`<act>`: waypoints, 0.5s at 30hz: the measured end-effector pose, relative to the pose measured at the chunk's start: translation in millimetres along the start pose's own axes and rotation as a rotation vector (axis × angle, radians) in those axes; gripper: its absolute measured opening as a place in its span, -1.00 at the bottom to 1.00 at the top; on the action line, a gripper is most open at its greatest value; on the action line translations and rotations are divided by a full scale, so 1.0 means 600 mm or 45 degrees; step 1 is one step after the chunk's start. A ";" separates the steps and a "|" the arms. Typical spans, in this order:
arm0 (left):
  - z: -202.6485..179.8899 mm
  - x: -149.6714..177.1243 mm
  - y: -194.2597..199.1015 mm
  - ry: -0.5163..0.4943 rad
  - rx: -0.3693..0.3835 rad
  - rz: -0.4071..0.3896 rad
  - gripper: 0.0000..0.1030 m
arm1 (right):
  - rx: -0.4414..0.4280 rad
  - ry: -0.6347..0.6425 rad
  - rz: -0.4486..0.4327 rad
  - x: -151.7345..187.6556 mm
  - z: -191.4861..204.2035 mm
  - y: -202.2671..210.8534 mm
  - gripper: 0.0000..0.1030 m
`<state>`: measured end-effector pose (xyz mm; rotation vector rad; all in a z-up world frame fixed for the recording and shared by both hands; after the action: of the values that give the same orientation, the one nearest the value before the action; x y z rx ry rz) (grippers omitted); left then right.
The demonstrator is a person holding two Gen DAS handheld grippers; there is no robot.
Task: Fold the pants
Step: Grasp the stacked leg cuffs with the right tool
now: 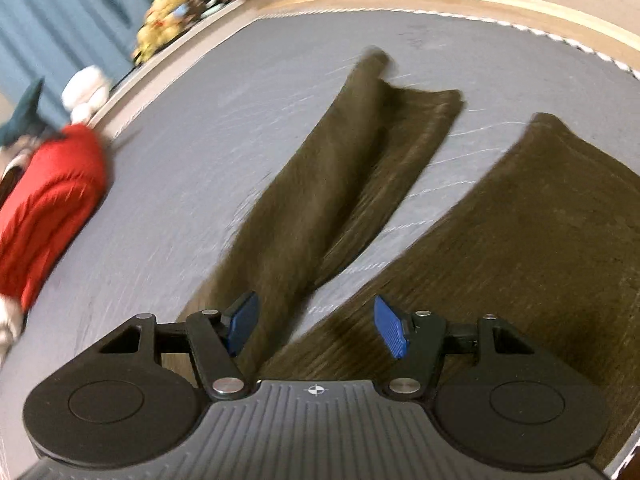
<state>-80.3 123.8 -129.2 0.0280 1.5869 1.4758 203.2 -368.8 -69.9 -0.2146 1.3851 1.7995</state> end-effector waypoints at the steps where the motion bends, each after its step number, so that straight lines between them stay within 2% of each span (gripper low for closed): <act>1: 0.007 -0.005 -0.001 0.059 0.028 -0.001 -0.78 | -0.001 -0.028 -0.009 -0.005 -0.010 -0.004 0.28; 2: 0.014 -0.013 0.000 0.101 0.058 -0.004 -0.74 | -0.005 -0.052 -0.017 -0.009 -0.018 -0.008 0.28; 4: 0.014 -0.028 0.005 0.112 0.081 -0.028 -0.39 | -0.011 -0.088 -0.028 -0.016 -0.030 -0.016 0.28; 6: 0.016 -0.041 0.022 0.130 0.068 -0.080 -0.19 | -0.025 -0.109 -0.032 -0.020 -0.041 -0.023 0.27; 10: 0.074 -0.076 0.052 0.326 0.059 -0.226 -0.15 | -0.089 -0.146 -0.034 -0.032 -0.042 -0.042 0.22; 12: 0.099 -0.083 0.060 0.443 0.064 -0.265 -0.15 | -0.129 -0.152 -0.044 -0.041 -0.042 -0.048 0.11; 13: 0.096 -0.084 0.059 0.470 0.080 -0.269 -0.15 | -0.149 -0.155 -0.051 -0.045 -0.038 -0.052 0.08; 15: 0.059 -0.082 0.043 0.395 0.123 -0.230 -0.15 | -0.196 -0.174 -0.047 -0.050 -0.031 -0.063 0.00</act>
<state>-45.0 129.6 -74.2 -0.2947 1.8556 1.3069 242.0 -398.1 -86.7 -0.1934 1.1423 1.8554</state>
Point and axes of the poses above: each gripper's, at about its wrist camera, not at the fingertips, and y roughly against the way its jaws point, z to its left, x to its underside, the point moved 10 cm from there along -y, roughly the way its jaws point, and after that the axes turned 8 degrees about y, right-handed, at the moved point
